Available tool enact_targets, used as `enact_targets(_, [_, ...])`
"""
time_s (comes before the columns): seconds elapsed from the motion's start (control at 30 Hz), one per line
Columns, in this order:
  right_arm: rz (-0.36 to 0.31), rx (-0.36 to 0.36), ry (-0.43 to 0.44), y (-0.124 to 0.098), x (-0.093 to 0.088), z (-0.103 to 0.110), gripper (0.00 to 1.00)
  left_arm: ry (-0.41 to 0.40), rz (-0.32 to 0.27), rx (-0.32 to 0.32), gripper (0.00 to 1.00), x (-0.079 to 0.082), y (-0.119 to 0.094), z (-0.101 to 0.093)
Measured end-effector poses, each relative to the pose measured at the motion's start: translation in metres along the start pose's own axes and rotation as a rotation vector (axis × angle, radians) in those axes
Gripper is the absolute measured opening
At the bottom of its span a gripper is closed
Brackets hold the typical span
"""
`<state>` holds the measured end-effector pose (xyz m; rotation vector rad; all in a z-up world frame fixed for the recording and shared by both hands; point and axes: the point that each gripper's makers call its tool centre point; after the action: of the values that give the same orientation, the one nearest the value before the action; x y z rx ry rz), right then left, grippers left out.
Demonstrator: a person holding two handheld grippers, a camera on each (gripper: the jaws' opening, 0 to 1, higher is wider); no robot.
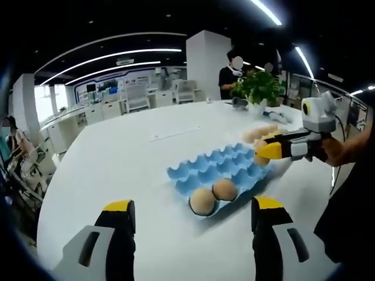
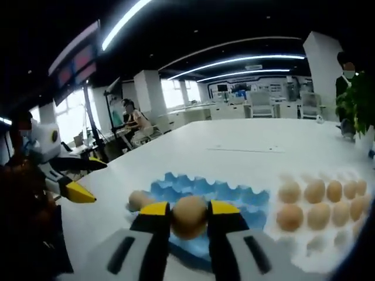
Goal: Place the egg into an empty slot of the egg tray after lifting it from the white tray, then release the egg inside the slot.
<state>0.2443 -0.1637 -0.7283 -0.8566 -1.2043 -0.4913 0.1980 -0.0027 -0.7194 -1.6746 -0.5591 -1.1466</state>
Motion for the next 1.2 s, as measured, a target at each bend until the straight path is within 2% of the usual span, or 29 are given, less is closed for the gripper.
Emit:
enact_targets(0.6, [0.040,0.073,-0.039,0.024,-0.015,0.023,0.24,-0.004,0.003,0.004,0.83,-0.003,-0.002,0.001])
enact_targets(1.2, [0.081,0.099,-0.077,0.033,-0.034,0.025,0.24,0.002,-0.001,0.005,0.82,-0.002,-0.003,0.002])
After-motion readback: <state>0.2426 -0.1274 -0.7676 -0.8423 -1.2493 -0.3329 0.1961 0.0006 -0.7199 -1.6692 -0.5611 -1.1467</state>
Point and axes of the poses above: the point that each gripper's makers call its tool centre point, and the gripper's own axes: y roughly forward along the fingers, z roughly to its left, x roughly out of its top, and after that the axes turned 4 degrees about -y, right-handed
